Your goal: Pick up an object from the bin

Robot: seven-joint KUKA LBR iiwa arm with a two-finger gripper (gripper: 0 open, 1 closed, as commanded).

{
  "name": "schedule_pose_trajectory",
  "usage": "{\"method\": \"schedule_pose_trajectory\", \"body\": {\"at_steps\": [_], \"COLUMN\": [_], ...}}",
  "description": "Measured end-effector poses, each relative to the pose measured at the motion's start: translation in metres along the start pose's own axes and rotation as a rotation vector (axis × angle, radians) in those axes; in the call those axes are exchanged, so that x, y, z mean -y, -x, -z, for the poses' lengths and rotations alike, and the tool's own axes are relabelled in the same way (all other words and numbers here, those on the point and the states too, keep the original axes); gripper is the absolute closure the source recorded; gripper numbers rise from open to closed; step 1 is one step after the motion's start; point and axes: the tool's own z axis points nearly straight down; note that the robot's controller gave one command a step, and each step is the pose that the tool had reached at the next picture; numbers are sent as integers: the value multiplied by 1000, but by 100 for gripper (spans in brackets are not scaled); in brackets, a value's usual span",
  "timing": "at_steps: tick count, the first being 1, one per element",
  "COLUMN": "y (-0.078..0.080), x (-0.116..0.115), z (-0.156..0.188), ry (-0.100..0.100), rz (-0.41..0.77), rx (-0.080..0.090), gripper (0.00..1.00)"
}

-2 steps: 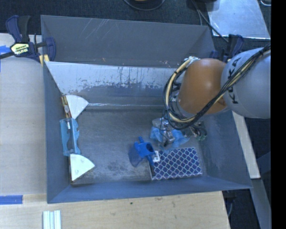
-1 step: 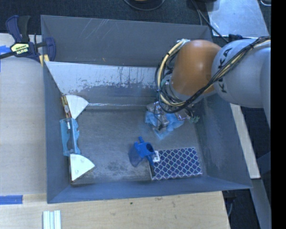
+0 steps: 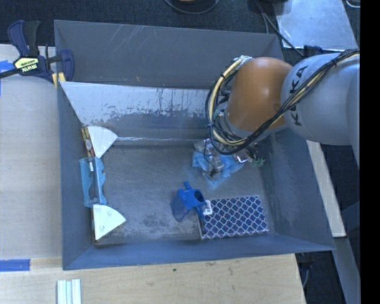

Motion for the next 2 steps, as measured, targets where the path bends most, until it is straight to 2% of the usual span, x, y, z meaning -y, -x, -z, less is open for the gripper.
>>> {"method": "schedule_pose_trajectory", "body": {"at_steps": [1,2], "y": [8,14], "x": [10,-17], "z": [109,28], "ry": [1,0], "rz": [-14,17], "rx": [-1,2], "gripper": [100,100]}}
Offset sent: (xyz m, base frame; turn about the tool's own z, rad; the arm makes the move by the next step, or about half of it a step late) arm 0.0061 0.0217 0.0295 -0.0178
